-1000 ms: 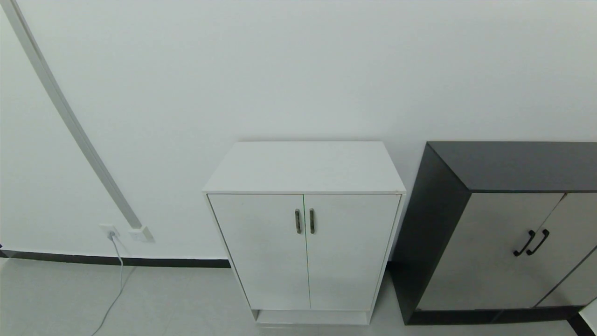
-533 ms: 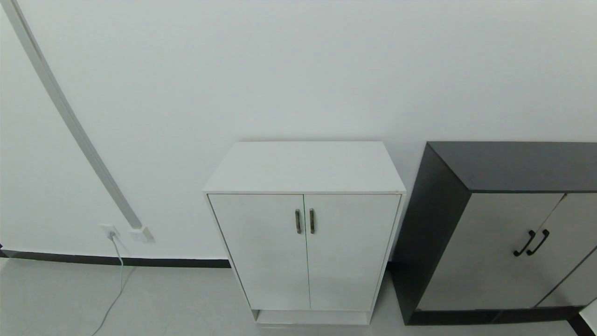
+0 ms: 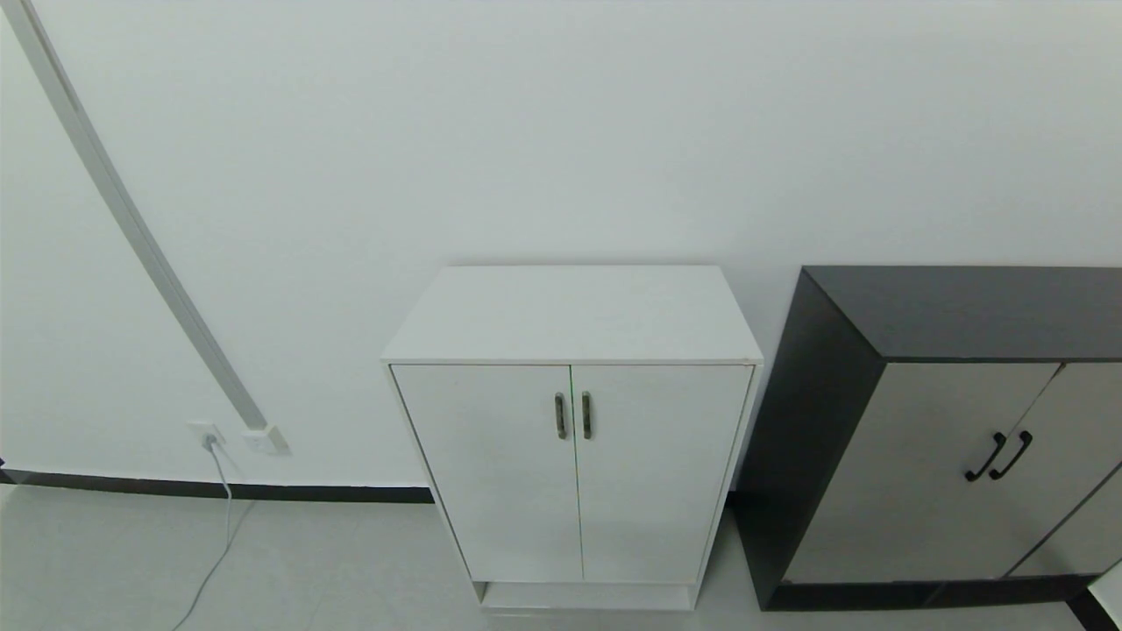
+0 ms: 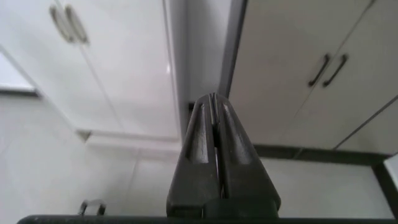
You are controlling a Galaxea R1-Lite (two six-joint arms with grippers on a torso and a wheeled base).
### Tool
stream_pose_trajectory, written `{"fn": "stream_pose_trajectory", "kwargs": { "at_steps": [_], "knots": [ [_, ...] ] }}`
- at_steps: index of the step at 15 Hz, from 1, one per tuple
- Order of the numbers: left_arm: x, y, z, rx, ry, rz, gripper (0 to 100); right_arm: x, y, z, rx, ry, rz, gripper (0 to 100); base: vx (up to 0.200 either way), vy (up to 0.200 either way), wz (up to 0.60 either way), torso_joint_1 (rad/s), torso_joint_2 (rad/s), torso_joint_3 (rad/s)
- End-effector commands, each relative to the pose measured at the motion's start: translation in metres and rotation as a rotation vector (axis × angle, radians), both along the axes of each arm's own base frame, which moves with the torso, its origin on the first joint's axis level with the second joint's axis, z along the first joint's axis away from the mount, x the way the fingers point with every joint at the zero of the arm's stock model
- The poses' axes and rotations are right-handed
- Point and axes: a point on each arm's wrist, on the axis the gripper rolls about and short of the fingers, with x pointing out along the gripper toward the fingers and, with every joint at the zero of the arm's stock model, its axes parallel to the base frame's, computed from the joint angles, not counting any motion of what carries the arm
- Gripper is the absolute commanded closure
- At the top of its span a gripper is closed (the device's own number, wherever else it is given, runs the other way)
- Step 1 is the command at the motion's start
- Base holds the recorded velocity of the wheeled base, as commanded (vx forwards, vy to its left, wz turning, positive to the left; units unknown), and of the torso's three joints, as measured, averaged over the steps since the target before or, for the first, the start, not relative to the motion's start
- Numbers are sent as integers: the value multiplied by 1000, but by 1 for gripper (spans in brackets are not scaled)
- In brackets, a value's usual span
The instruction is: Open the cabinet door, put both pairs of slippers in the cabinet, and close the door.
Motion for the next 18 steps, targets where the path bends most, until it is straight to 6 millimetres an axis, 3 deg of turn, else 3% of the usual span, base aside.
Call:
{"fn": "stream_pose_trajectory", "kwargs": {
  "at_steps": [1, 4, 18],
  "knots": [
    [0, 0, 0, 0, 1, 1, 100, -6, 0, -1, 11, -76, -23, 100, 0, 0, 0, 0, 0, 0],
    [0, 0, 0, 0, 1, 1, 100, -6, 0, -1, 107, -84, -48, 100, 0, 0, 0, 0, 0, 0],
    [0, 0, 0, 0, 1, 2, 100, -11, -2, -1, 123, -151, -91, 100, 0, 0, 0, 0, 0, 0]
  ]
}}
